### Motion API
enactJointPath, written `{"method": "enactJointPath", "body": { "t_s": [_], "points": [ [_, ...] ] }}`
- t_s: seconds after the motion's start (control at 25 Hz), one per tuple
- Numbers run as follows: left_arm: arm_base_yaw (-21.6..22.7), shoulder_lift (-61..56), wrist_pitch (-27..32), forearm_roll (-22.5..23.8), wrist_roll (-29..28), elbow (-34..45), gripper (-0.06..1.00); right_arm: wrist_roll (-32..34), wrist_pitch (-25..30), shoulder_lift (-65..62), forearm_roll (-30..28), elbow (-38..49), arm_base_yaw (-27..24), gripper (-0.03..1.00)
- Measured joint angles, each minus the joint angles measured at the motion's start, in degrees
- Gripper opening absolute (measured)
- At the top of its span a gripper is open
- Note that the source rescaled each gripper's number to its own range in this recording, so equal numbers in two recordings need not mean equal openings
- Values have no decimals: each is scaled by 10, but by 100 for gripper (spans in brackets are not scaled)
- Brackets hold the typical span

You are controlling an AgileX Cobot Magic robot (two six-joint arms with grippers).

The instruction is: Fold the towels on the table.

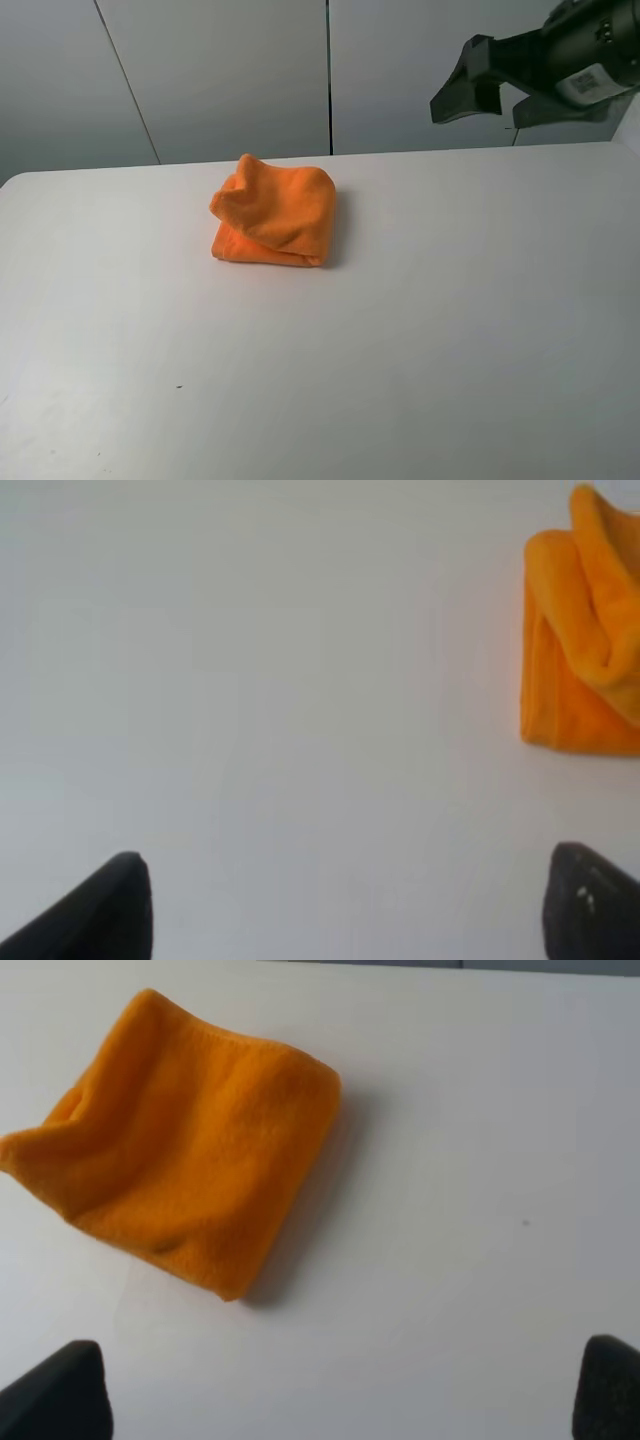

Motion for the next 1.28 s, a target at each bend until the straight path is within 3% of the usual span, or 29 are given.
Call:
{"method": "enactJointPath", "body": {
  "t_s": [0.24, 0.6, 0.88, 1.28],
  "points": [
    [0, -182, 18, 1, -2, 92, 100, 33, 33, -234, -72, 104, 0, 100],
    [0, -359, 119, 20, -2, 147, 100, 84, 181, -501, -157, 165, 0, 100],
    [0, -469, 152, 22, -1, 183, 100, 107, 279, -603, -209, 182, 0, 100],
    [0, -504, 158, 32, -1, 187, 100, 107, 281, -668, -227, 218, 0, 100]
  ]
}}
